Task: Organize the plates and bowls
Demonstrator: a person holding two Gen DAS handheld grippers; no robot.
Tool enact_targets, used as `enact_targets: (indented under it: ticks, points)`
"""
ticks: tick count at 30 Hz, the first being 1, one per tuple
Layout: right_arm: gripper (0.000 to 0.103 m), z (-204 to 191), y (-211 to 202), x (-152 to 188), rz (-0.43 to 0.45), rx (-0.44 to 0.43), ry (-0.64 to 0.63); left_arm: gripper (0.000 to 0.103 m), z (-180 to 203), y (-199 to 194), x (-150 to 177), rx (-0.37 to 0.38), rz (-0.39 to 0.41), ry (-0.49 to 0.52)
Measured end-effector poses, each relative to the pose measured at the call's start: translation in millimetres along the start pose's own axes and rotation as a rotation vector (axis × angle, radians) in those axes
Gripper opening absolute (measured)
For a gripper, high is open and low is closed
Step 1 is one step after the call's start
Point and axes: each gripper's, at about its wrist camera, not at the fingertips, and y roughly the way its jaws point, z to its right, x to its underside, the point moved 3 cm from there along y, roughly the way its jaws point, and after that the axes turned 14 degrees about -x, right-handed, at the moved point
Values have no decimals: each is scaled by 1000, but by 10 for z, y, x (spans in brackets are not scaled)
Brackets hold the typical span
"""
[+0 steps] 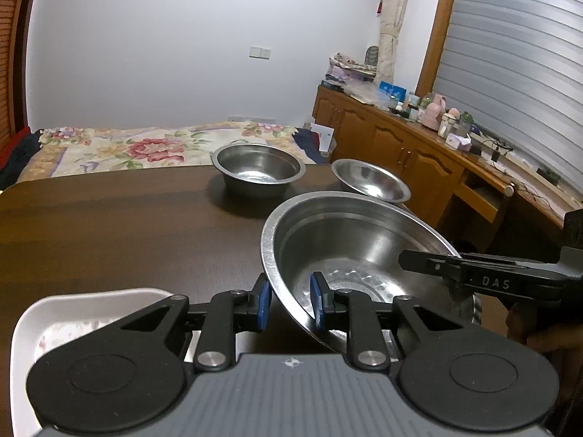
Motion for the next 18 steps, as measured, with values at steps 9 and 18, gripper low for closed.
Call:
enact_targets:
  ticks: [9, 18]
  points:
    - [19, 11, -117, 85, -3, -7, 10, 25, 43, -74, 202, 19, -9, 1]
    - [19, 28, -140, 205, -30, -7, 33, 25, 82, -98, 301, 9, -7, 21]
